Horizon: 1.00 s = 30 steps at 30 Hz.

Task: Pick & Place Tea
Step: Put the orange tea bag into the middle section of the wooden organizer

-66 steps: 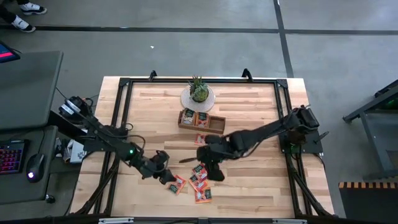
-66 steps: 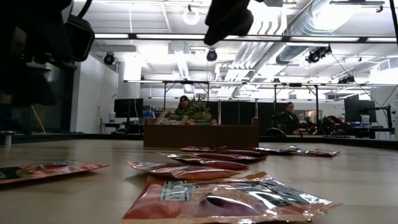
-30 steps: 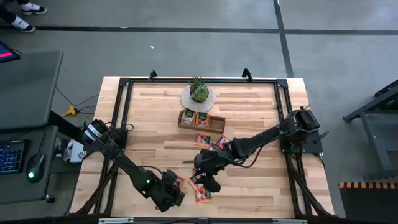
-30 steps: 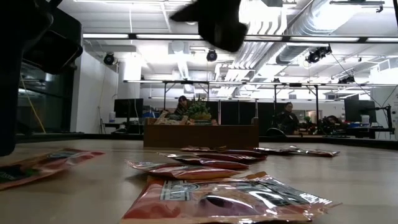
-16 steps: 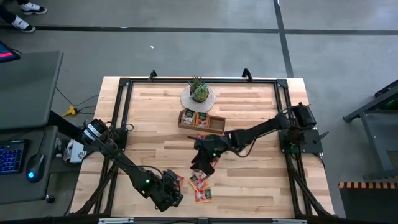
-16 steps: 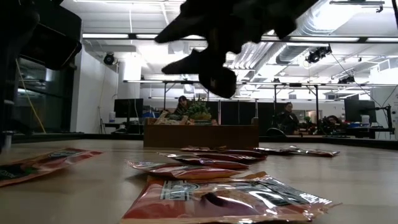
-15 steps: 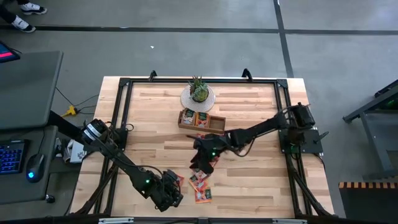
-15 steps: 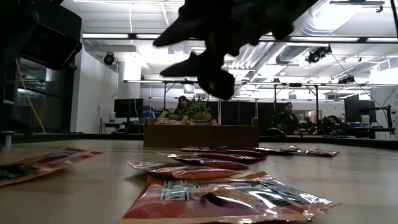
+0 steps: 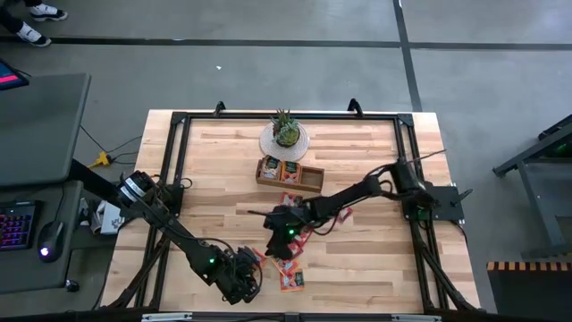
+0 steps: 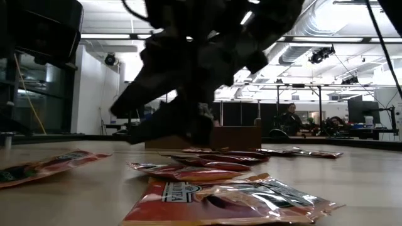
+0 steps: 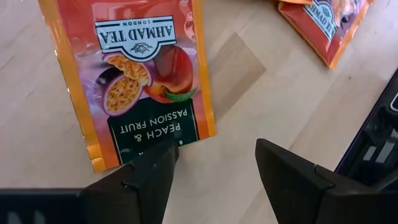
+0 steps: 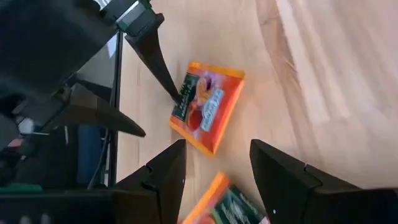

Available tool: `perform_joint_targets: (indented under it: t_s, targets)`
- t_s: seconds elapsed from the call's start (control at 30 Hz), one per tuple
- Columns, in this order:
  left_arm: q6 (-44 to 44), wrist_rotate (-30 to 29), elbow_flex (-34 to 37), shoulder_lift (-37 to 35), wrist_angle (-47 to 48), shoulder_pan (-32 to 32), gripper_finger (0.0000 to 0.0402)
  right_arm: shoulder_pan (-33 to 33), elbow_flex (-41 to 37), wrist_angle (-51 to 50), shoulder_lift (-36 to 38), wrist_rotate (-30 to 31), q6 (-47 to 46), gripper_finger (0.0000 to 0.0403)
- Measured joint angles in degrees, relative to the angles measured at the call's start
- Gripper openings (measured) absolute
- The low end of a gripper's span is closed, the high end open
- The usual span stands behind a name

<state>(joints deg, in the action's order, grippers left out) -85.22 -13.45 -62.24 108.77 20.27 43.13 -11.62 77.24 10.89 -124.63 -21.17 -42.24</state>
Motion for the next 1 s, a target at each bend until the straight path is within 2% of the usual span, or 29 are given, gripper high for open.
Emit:
perform_joint_targets:
  t_s: [0.17, 0.33, 0.87, 1.0]
  targets:
    - [1.5, 0.0, 0.0, 0.0, -0.1, 0.0, 0.0225, -0.1, 5.0, -1.0, -4.4, -3.2, -0.9, 0.0174]
    - [2.4, -0.1, 0.0, 0.0, -0.1, 0.0, 0.0225, -0.8, 8.5, -3.0, -6.8, -3.2, -0.2, 0.0174]
    - [4.8, -0.8, 0.0, 0.0, -0.3, 0.0, 0.0225, -1.4, 9.2, -5.2, -7.4, -2.0, 0.3, 0.0171]
    - [5.5, -0.4, 0.0, 0.0, -0.3, 0.0, 0.0225, -1.6, 9.2, -10.5, -7.3, 0.8, -1.2, 0.0169]
